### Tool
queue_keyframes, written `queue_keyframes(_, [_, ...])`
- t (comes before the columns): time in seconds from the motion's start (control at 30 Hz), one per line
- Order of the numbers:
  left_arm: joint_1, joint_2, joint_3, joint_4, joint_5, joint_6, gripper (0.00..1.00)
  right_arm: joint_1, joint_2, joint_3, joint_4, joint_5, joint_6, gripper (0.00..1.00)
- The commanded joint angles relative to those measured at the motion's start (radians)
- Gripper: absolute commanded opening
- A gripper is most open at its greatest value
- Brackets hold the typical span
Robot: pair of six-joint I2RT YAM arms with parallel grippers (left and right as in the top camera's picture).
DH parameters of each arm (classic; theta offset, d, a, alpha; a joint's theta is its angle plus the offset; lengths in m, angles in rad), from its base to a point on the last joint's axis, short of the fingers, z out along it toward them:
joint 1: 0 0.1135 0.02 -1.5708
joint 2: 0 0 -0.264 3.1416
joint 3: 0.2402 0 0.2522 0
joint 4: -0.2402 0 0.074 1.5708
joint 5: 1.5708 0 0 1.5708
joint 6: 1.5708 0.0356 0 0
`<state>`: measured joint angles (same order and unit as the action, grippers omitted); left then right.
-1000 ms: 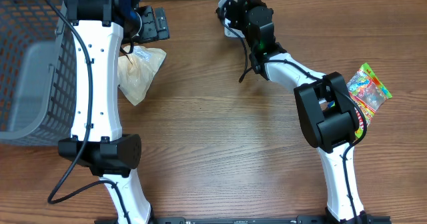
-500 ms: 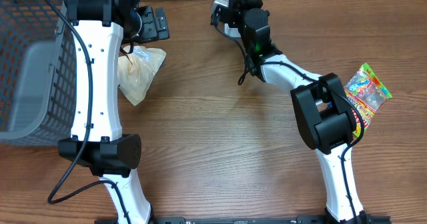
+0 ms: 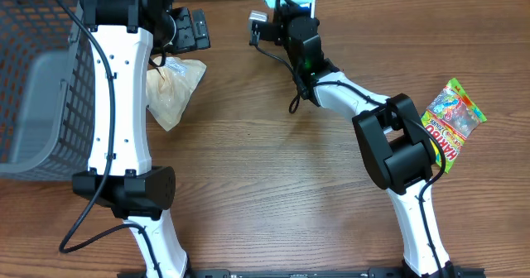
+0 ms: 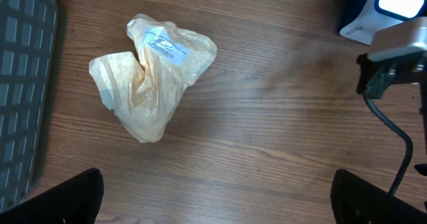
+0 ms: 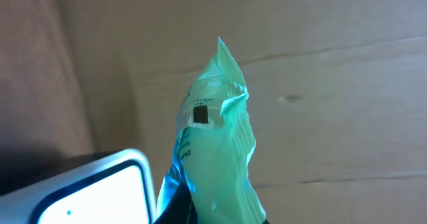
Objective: Scan the item barcode
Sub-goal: 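Hold the mint-green packet's barcode up at the scanner with the right gripper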
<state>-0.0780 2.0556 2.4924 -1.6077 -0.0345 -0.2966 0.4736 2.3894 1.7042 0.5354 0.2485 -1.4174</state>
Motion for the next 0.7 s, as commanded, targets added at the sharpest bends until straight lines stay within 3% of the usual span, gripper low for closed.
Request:
queue_keyframes(0.0, [-0.001, -0.015, -0.005, 0.001, 0.002, 0.005, 1.0, -0.002, -0.006, 0.034, -0.008, 0.017, -0.005, 0.04])
queue_keyframes(0.47, [-0.001, -0.015, -0.005, 0.001, 0.002, 0.005, 1.0, -0.003, -0.006, 0.034, 0.022, 0.012, 0.007, 0.04])
queue_keyframes(0.67, [-0.001, -0.015, -0.005, 0.001, 0.002, 0.005, 1.0, -0.004, -0.006, 0.034, 0.152, 0.032, 0.186, 0.04])
